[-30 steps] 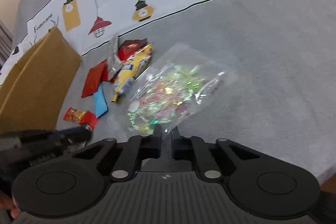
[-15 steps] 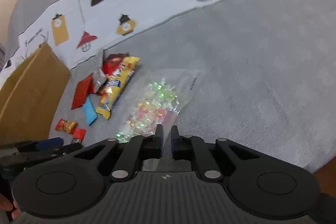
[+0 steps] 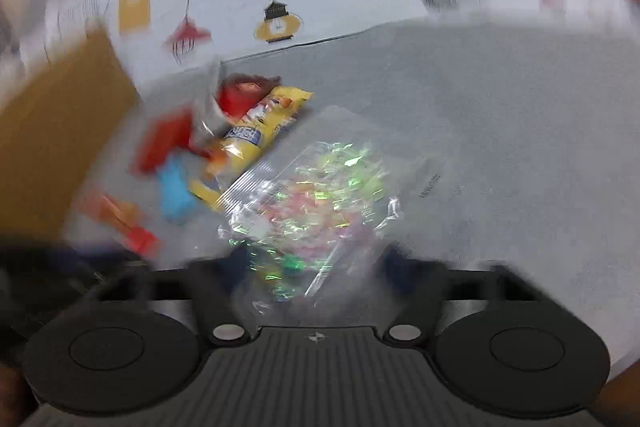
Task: Organize snacks
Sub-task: 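Grasp the red Nescafe stick with the left tool while the right tool grasps the candy bag, then carry the Nescafe stick and candy bag into the box and release both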
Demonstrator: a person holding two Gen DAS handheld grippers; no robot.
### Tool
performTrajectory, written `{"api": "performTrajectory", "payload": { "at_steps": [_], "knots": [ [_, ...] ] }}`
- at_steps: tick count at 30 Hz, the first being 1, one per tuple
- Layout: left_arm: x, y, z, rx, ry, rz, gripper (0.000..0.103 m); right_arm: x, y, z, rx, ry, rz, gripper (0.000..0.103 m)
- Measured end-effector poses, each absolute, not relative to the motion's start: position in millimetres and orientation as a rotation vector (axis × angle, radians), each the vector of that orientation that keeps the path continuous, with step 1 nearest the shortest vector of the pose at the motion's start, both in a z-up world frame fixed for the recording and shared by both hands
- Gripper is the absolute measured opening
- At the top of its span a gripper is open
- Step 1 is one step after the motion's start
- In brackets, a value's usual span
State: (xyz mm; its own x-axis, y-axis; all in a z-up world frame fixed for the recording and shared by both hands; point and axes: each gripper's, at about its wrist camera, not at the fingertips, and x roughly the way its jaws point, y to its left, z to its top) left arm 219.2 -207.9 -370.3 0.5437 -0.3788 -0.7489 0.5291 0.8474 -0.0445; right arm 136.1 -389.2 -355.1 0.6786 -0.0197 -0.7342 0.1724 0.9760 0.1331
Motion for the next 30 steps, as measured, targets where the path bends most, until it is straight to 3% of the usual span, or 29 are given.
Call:
{"api": "performTrajectory", "payload": {
  "at_steps": [2, 7, 14, 30],
  "knots": [
    [219, -209, -371, 0.200, 0.830, -0.545, 0.018, 135, -394, -354, 0.249, 0.815, -0.108, 0.026],
    [222, -205, -368, 0.145, 0.857, -0.545, 0.018, 116, -426, -348, 0.436, 0.767, -0.105, 0.009],
    [213, -192, -346, 0.052, 0.864, -0.568, 0.017, 92, -431, -306, 0.450, 0.628, -0.049, 0.004],
    [172, -156, -283, -0.030, 0.768, -0.601, 0.017, 65, -388, -266, 0.305, 0.627, -0.121, 0.004]
  ]
}}
